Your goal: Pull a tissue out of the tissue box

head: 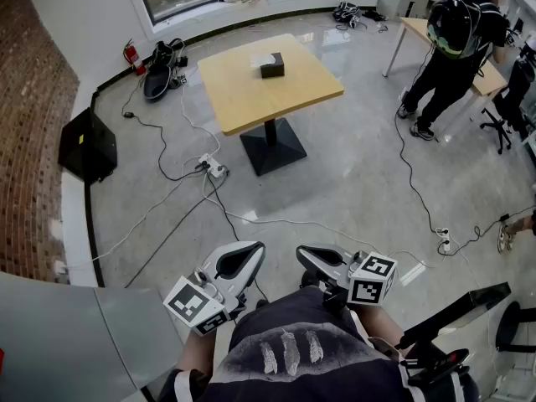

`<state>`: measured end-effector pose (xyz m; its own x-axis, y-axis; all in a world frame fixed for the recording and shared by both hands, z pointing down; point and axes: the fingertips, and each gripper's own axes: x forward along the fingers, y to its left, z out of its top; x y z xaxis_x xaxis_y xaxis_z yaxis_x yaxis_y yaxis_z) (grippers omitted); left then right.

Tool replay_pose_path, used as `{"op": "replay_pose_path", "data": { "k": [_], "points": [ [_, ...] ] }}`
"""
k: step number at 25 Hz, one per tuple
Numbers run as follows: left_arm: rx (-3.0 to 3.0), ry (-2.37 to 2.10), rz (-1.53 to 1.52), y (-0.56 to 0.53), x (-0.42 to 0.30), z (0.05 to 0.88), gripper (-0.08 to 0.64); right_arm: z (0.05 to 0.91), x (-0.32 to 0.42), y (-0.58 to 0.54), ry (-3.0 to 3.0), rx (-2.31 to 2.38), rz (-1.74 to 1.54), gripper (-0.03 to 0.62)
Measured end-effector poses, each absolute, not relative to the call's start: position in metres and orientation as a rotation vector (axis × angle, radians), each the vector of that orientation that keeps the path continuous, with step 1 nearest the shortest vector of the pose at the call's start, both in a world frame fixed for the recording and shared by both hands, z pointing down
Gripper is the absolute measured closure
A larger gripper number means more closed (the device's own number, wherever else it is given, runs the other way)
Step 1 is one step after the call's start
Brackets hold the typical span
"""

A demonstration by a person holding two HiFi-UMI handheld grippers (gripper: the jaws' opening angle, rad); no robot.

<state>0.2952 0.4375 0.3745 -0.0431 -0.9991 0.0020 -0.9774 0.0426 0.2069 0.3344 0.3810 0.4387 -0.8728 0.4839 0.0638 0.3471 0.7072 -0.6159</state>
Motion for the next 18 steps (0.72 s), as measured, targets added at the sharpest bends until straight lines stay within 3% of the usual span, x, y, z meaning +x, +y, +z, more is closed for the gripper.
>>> {"op": "replay_pose_path", "data": {
  "k": [9, 18],
  "points": [
    [2.062, -2.145, -0.178, 0.301, 0.316, 0.362, 0.558, 0.446, 0.363, 0.272, -2.607, -0.711, 1.027, 0.597],
    [2.044, -2.160, -0.127, 0.256, 0.319, 0.359, 0.557, 0.434, 0.360, 0.220, -2.671, -0.713, 0.980, 0.598]
  ]
}}
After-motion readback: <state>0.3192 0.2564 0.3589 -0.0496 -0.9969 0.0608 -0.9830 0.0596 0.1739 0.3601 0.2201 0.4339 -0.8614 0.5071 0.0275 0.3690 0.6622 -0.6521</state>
